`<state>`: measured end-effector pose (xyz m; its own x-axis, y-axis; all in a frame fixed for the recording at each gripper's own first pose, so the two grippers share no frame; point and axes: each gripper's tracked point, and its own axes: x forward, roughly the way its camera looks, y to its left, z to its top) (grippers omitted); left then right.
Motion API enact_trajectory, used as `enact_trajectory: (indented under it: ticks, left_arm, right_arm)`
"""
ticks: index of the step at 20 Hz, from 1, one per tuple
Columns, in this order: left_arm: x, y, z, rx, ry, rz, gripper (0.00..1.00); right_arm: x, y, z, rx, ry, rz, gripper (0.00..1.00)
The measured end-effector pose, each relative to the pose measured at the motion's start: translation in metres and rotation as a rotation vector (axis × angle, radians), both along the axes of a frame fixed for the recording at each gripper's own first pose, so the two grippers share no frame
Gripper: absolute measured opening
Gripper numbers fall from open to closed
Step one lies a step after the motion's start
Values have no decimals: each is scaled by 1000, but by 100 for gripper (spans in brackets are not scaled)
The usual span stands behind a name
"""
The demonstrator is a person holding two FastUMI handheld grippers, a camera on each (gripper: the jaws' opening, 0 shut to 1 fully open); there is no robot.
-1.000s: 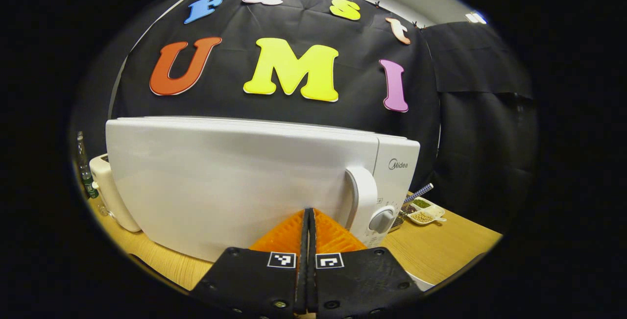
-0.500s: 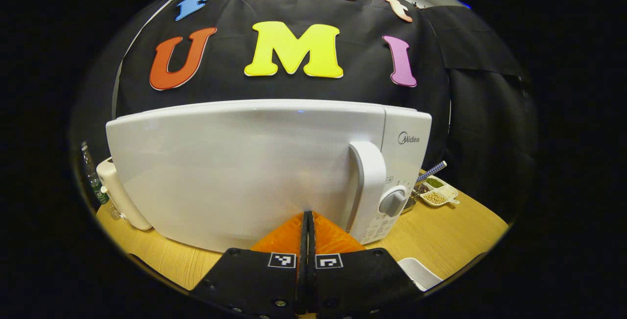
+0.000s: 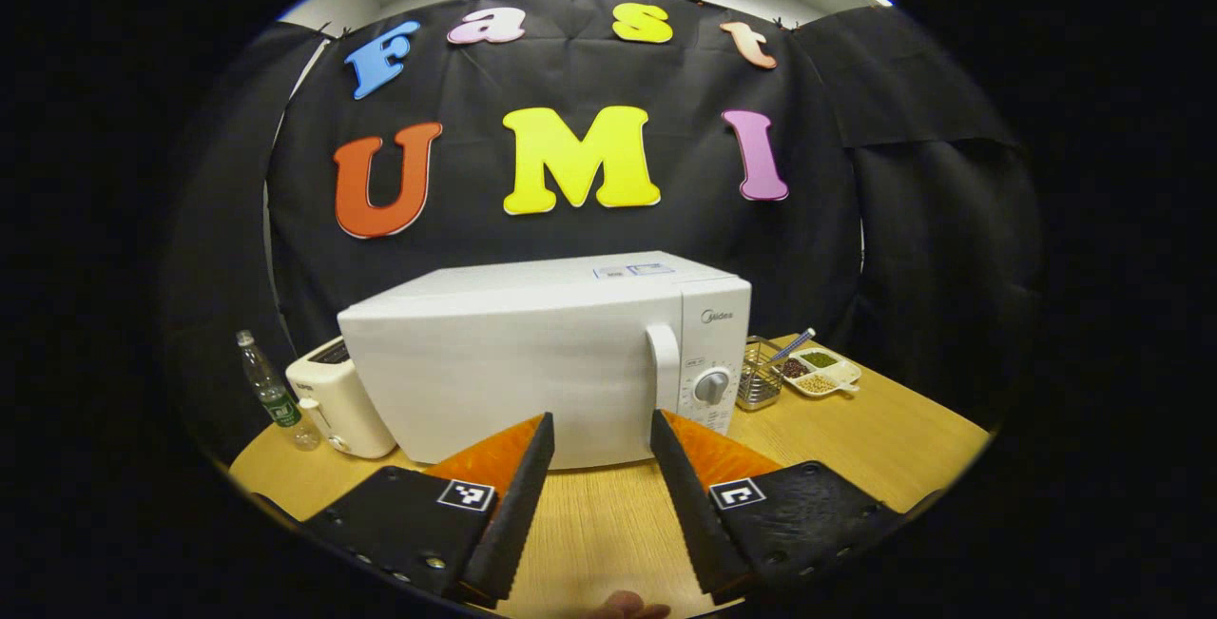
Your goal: Open the microwave oven with the left hand, put the food in, and close the microwave oven.
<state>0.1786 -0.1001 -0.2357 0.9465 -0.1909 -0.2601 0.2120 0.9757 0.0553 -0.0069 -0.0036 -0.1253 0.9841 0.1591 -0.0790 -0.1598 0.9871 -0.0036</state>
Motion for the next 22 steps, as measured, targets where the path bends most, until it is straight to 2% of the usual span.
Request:
enact_trajectory:
  ticks: [2,5,8,9,10,11,12,13,14,15,16,17,21,22]
  left_arm:
    - [-29,15,31,21,-38,77,96]
    - [-74,19,75,-16,-67,97,97]
    - [-114,25,116,-78,-74,107,97]
    - [-130,27,128,-107,-75,111,88]
    - [-144,28,143,-133,-86,107,97]
    - [-156,29,155,-152,-104,103,96]
    - [-169,28,167,-171,-121,92,96]
    - [-183,28,176,-186,-139,82,95]
    - [-196,30,183,-202,-155,81,94]
    - [-209,32,189,-217,-165,81,93]
    - [-221,33,191,-225,-172,84,93]
    - [-234,40,191,-216,-176,96,93]
    - [-274,64,193,-186,-226,187,93]
    - [-281,64,196,-180,-235,190,93]
  right_arm:
    - [-11,1,11,4,-12,-5,85]
    - [-24,-9,30,32,-21,-56,85]
    - [-40,-12,44,89,-16,-64,86]
    - [-46,-14,47,101,-11,-69,86]
    - [-53,-15,53,105,-18,-68,86]
    - [-61,-15,62,103,-36,-69,92]
    - [-68,-16,70,96,-57,-75,92]
    - [-76,-16,75,77,-79,-77,84]
    - [-83,-15,79,58,-98,-80,94]
    - [-89,-13,81,40,-113,-81,84]
    - [-94,-12,83,27,-121,-84,84]
    - [-98,-11,80,15,-123,-89,95]
    - [-107,-9,78,9,-126,-89,95]
    - [-107,-9,80,13,-129,-89,85]
